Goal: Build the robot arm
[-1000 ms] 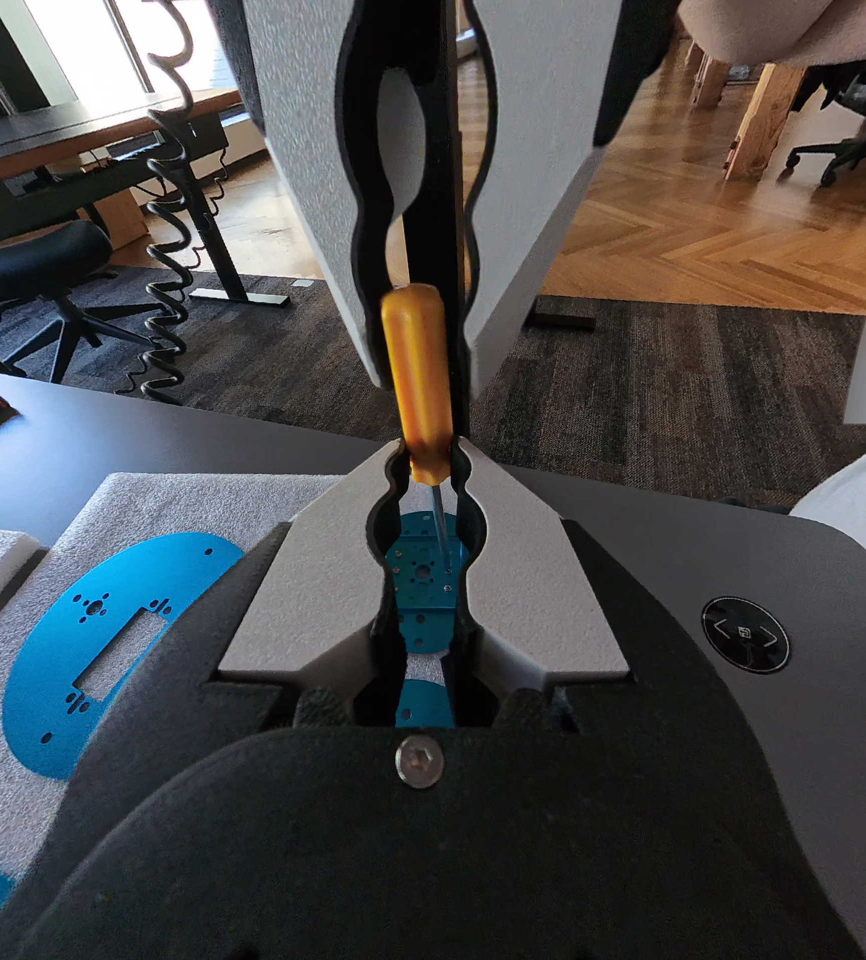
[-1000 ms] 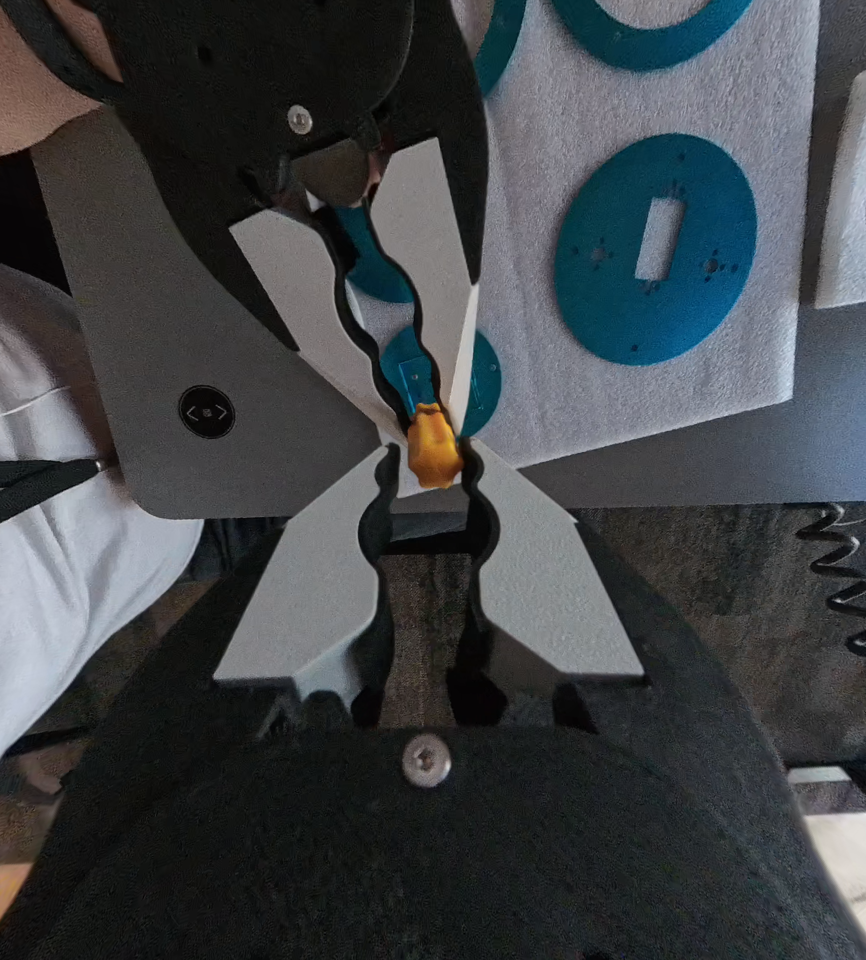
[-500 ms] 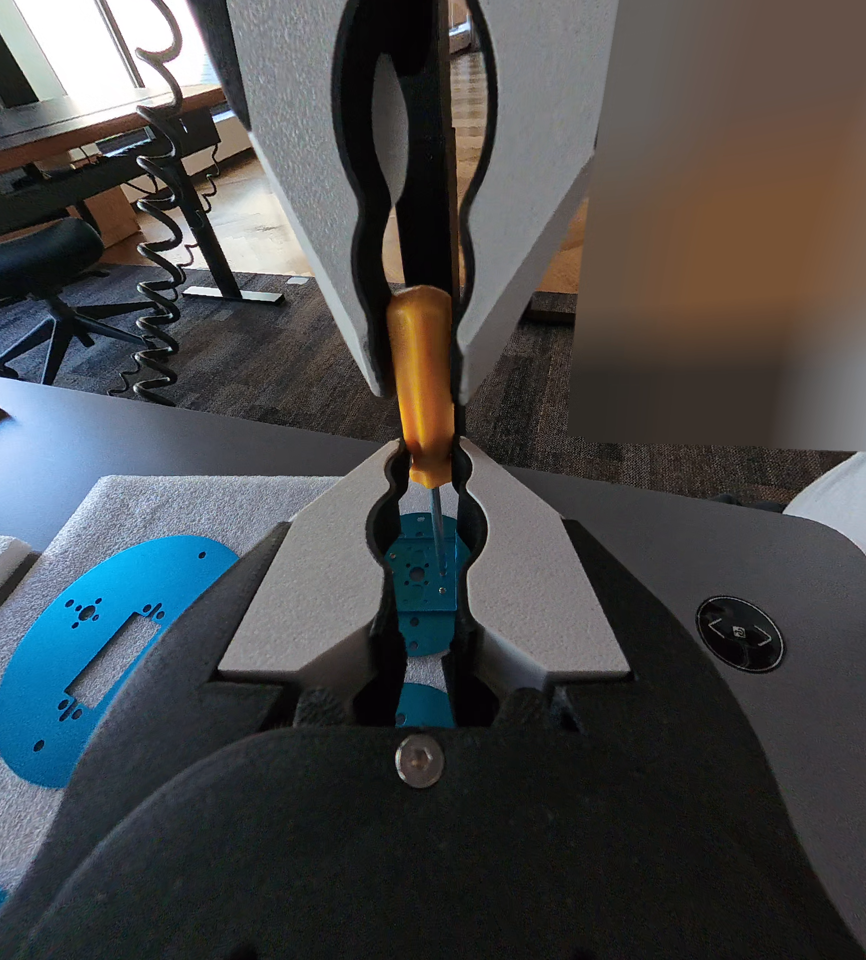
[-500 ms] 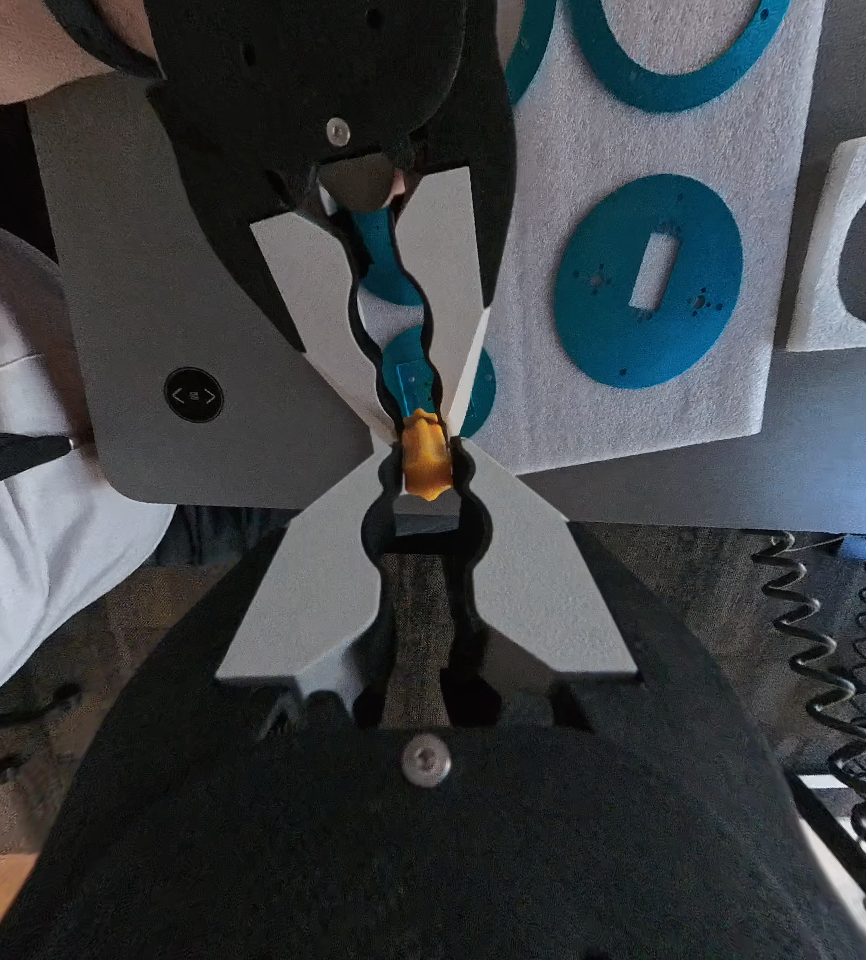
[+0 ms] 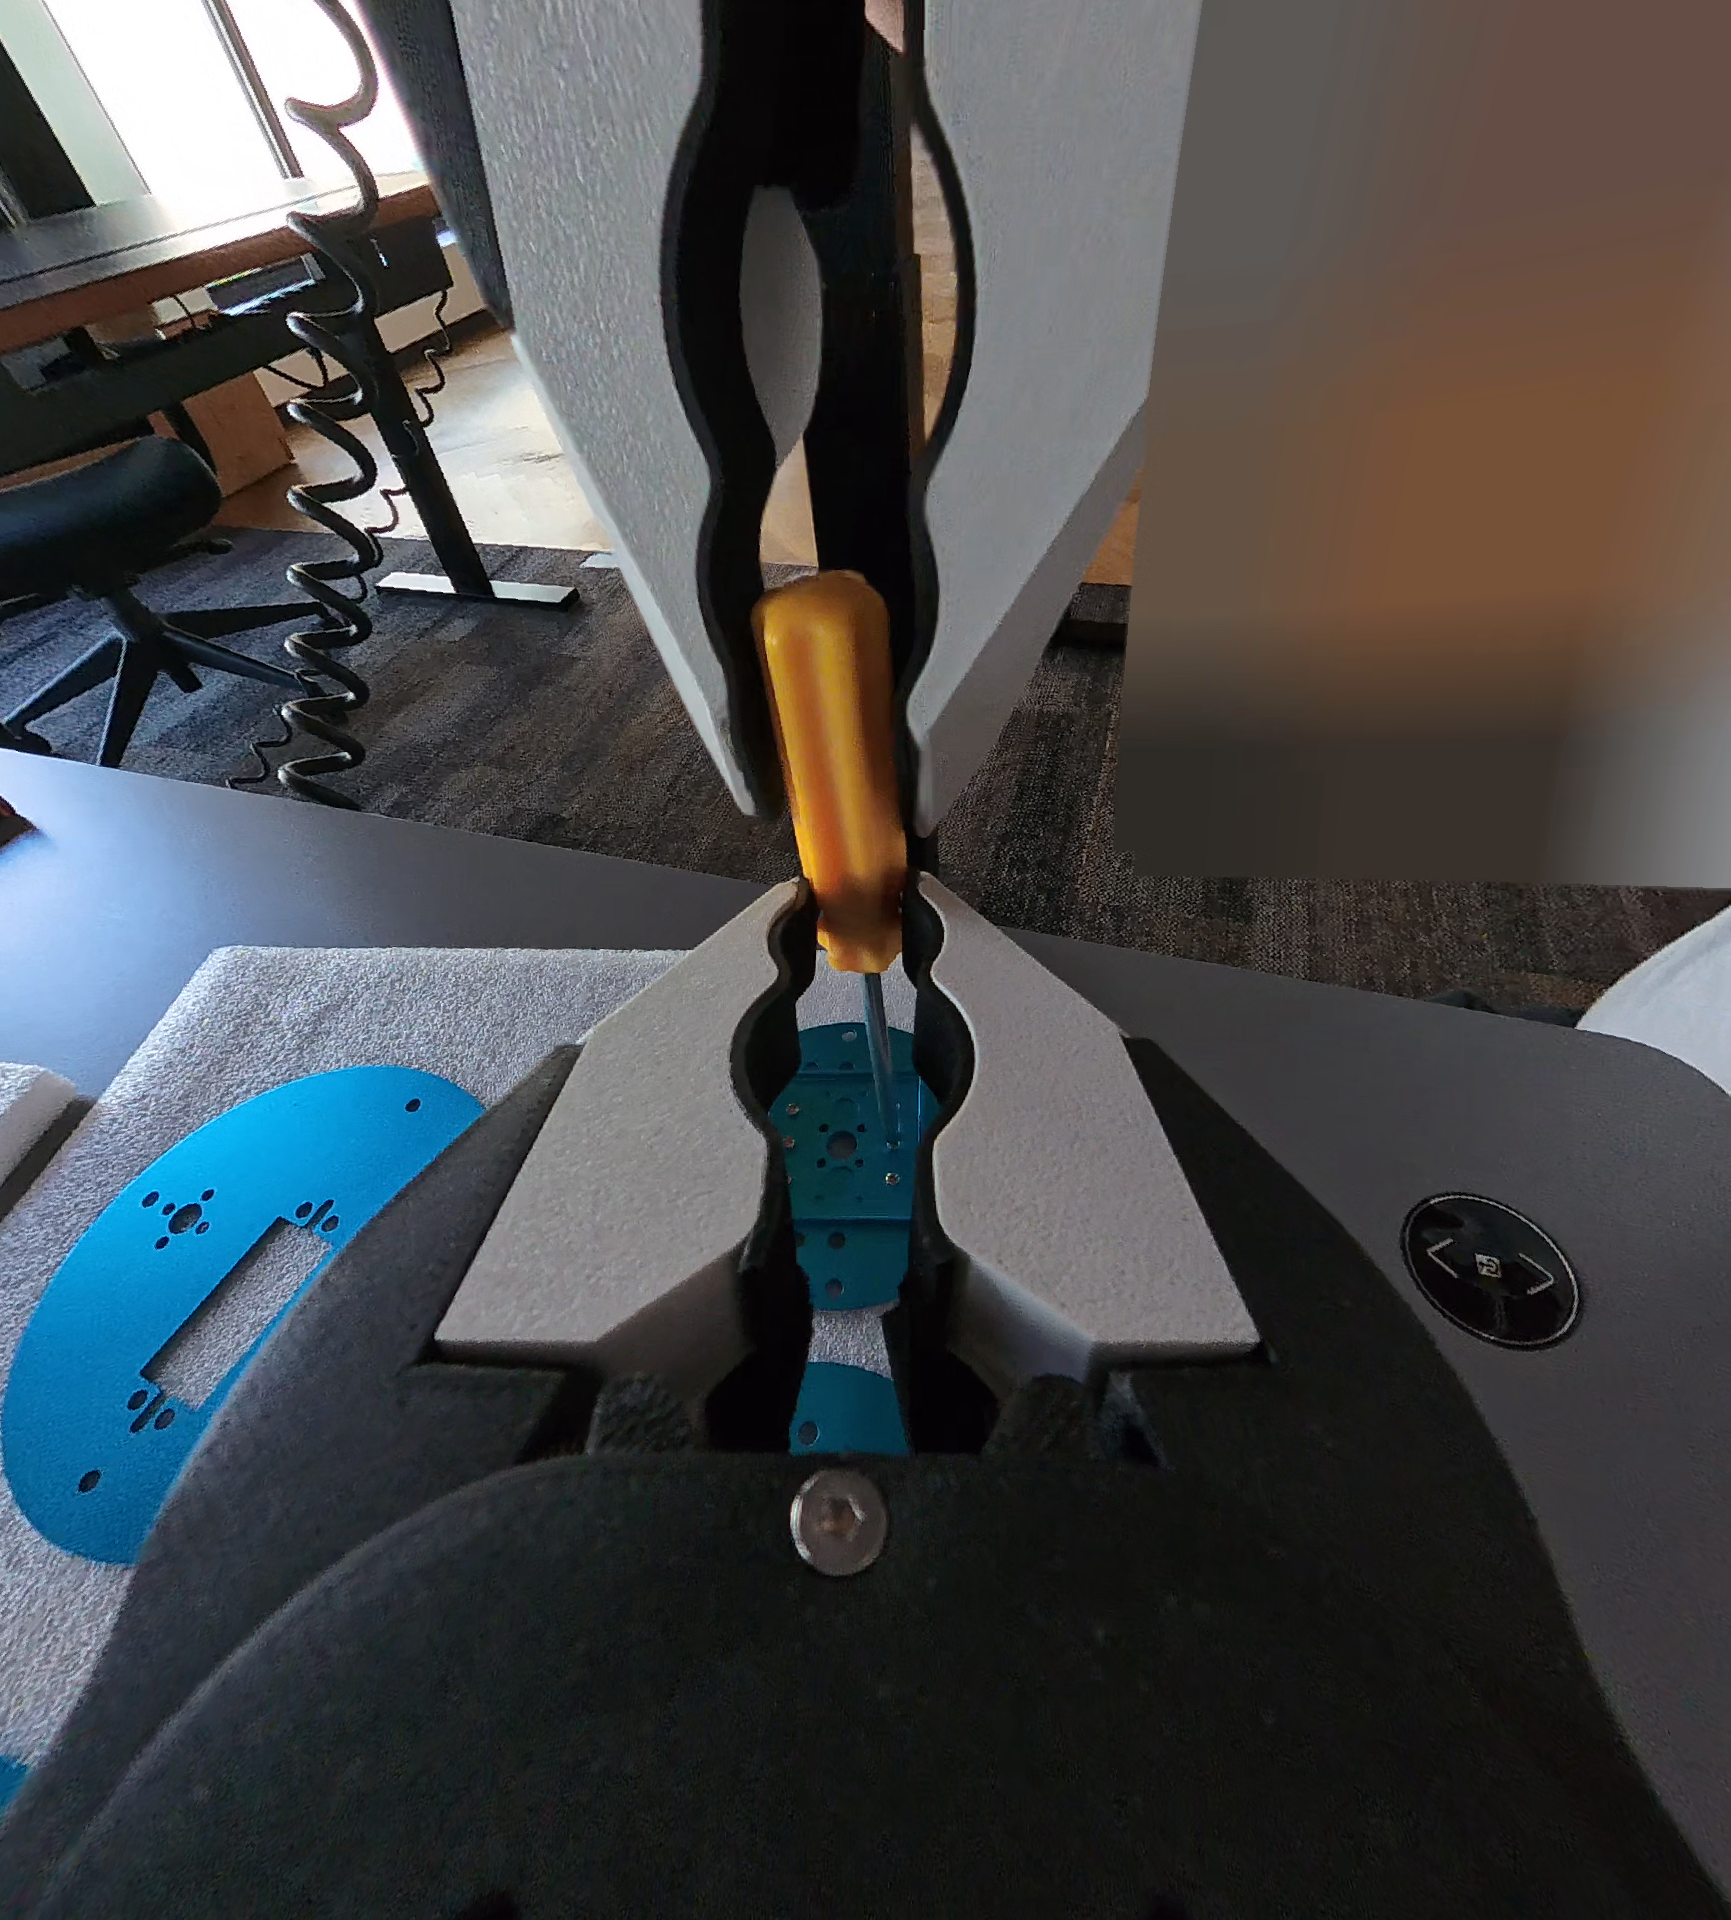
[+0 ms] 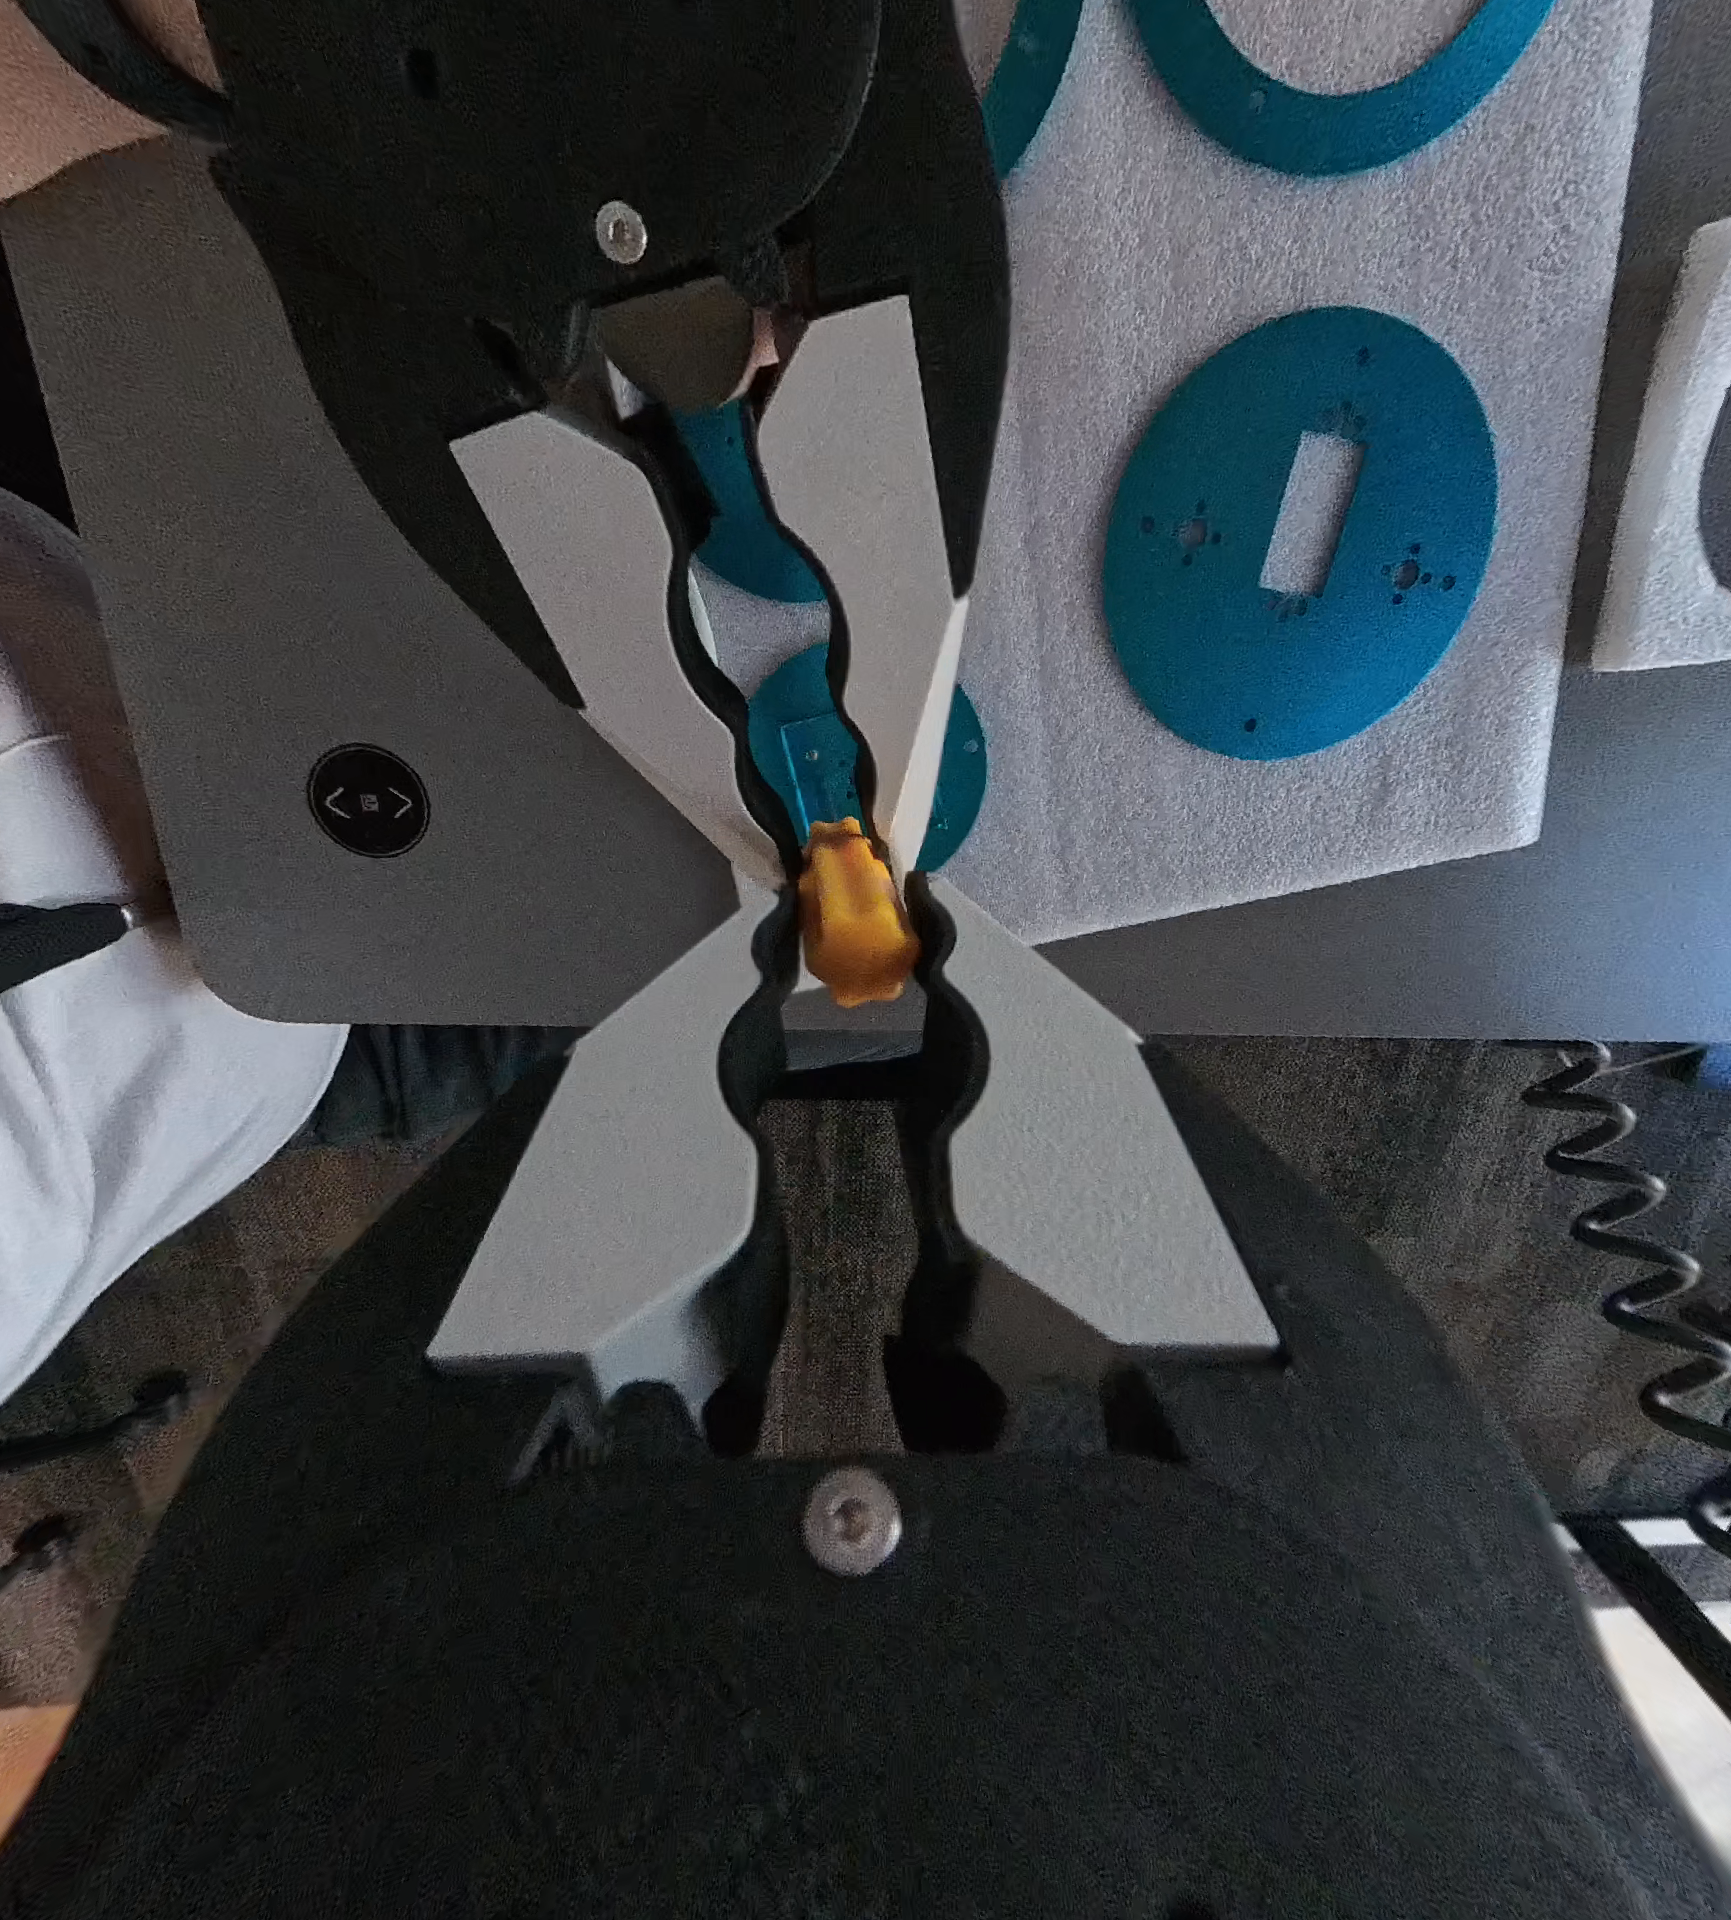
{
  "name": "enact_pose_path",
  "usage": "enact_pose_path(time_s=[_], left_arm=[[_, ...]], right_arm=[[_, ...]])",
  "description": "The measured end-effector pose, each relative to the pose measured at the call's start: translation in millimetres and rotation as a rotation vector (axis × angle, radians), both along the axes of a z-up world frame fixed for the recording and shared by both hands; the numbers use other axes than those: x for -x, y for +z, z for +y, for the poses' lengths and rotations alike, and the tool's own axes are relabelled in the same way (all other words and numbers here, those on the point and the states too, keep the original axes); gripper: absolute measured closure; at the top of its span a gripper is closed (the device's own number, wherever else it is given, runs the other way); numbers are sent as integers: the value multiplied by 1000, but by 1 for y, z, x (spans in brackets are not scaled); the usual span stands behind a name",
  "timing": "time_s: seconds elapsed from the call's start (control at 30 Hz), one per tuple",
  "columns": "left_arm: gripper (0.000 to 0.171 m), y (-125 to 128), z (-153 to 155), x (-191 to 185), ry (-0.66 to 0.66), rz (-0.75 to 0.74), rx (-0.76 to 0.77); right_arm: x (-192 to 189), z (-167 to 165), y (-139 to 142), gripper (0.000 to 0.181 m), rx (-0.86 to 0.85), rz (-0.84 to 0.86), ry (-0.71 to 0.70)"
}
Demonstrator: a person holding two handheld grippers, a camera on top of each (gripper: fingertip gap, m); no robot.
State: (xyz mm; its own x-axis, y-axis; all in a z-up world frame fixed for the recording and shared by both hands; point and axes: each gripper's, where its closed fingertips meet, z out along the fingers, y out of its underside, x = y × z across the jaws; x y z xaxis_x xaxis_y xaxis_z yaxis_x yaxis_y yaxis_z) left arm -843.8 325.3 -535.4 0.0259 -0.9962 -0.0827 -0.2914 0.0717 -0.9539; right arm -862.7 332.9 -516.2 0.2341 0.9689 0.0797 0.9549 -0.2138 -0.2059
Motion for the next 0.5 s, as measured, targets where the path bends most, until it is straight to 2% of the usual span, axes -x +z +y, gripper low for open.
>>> enact_pose_path(time_s=[0.07,0.17,0.2,0.27,0.37,0.43,0.5], left_arm=[[157,0,-1,0,-4,2,-6],[156,-1,2,0,19,7,1],[156,-1,3,0,17,6,12],[157,0,0,0,3,2,8],[157,0,-1,0,-2,-2,9],[157,0,-1,0,-4,0,7],[157,0,-2,1,-8,3,2]], right_arm=[[0,-2,-1,162,21,-2,-16],[-2,0,-3,162,108,52,-321],[-1,2,-3,161,103,71,-356],[-1,-2,-2,162,93,47,-306],[-1,-4,-1,157,45,0,-76],[-2,-2,0,162,-17,-32,36],[-2,-1,-1,162,-46,-46,73]])
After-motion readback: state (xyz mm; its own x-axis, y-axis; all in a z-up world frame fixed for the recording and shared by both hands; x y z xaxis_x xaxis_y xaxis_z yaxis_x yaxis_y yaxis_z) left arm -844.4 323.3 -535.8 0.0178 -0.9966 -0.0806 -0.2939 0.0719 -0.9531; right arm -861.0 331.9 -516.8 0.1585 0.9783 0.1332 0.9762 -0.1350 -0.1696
